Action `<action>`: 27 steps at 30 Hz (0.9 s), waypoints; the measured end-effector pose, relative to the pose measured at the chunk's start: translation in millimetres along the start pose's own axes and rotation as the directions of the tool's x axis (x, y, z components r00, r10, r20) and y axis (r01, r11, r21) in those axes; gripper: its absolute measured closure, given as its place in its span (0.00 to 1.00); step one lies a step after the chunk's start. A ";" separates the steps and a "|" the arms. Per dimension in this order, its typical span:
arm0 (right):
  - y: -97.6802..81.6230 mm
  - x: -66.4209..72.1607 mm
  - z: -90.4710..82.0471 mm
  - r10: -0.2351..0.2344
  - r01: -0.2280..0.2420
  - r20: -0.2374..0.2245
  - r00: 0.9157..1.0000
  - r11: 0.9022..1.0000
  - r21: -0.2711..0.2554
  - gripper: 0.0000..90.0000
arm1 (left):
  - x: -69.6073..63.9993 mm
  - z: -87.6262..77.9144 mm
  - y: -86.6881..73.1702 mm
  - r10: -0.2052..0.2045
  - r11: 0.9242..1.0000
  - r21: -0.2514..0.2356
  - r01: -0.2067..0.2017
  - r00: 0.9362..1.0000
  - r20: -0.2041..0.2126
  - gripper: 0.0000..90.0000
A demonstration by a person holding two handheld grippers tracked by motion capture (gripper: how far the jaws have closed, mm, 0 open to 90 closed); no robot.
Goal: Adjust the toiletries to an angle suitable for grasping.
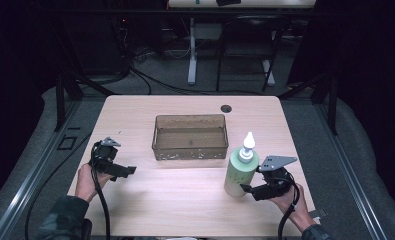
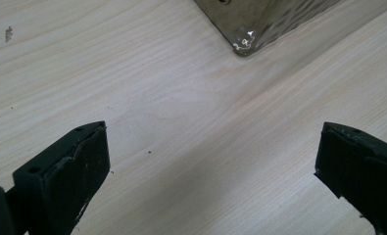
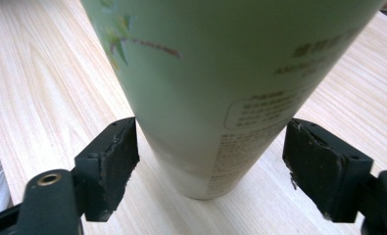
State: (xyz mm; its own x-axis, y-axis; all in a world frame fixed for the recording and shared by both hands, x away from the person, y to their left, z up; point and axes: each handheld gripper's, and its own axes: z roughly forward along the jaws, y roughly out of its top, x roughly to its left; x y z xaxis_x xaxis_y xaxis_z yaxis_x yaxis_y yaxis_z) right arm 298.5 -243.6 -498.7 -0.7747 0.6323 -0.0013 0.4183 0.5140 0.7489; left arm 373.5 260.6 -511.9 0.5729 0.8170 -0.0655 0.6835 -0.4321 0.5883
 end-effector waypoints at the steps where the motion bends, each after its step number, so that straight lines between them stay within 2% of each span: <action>1: 1.1 0.5 0.8 -0.003 0.003 0.000 1.000 1.000 -0.004 0.26 | 0.0 0.0 0.0 0.000 1.000 0.000 0.000 1.000 0.001 0.00; 27: 29.4 17.1 29.4 -0.073 0.072 -0.046 0.996 0.997 -0.027 0.47 | 0.3 0.5 0.2 0.000 1.000 0.008 0.000 1.000 -0.004 0.00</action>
State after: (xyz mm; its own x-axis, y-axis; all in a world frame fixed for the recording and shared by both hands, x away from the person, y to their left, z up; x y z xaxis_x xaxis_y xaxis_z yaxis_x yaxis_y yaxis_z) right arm 311.4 -200.7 -496.2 -0.8242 0.5657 -0.0256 0.3485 0.5423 0.7645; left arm 374.1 260.6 -512.2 0.5713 0.8184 -0.0622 0.6870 -0.4354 0.5818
